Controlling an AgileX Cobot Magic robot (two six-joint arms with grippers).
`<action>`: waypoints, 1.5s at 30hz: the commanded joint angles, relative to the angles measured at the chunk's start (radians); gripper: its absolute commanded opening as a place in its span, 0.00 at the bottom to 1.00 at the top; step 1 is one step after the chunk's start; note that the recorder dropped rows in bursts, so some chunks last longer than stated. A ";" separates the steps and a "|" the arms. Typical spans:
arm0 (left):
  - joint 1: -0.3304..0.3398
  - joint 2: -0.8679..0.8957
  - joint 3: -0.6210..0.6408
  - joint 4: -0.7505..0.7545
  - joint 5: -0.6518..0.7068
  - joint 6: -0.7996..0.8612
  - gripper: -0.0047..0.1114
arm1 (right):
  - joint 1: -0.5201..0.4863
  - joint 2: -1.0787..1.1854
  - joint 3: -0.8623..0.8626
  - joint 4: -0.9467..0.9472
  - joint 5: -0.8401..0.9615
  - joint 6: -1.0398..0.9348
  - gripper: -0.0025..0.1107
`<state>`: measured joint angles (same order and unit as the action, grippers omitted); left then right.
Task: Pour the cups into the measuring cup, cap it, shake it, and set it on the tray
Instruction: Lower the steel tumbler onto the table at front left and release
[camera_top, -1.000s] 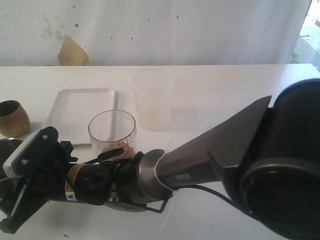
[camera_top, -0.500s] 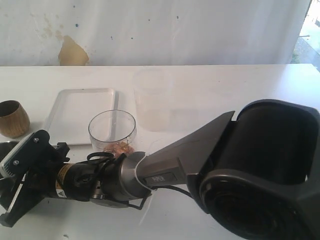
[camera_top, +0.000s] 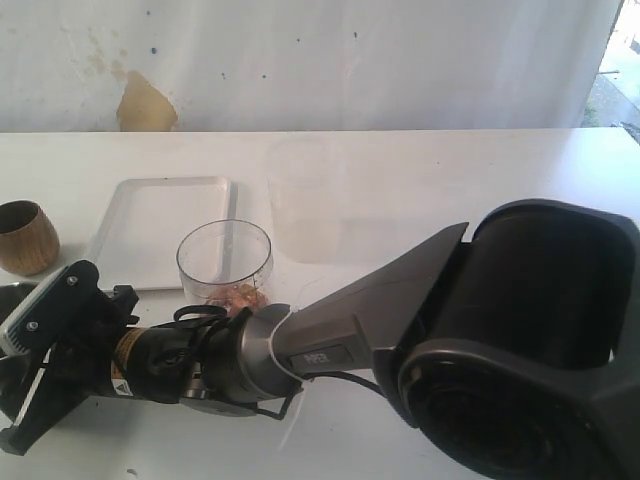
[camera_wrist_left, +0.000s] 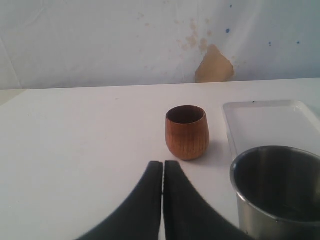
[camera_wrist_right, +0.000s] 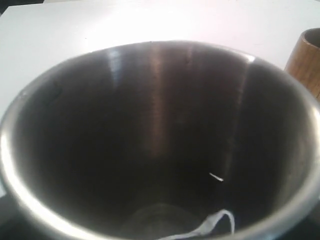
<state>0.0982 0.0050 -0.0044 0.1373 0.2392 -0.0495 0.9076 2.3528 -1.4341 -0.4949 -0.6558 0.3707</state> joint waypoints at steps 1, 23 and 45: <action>0.000 -0.005 0.004 -0.002 0.000 0.002 0.05 | -0.001 -0.005 -0.012 0.025 -0.020 -0.009 0.74; 0.000 -0.005 0.004 -0.002 0.000 0.002 0.05 | -0.001 -0.047 -0.010 0.023 0.044 -0.011 0.91; 0.000 -0.005 0.004 -0.002 0.000 0.002 0.05 | -0.001 -0.106 -0.012 0.053 0.180 -0.034 0.95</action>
<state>0.0982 0.0050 -0.0044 0.1373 0.2392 -0.0495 0.9076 2.2810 -1.4425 -0.4461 -0.4732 0.3471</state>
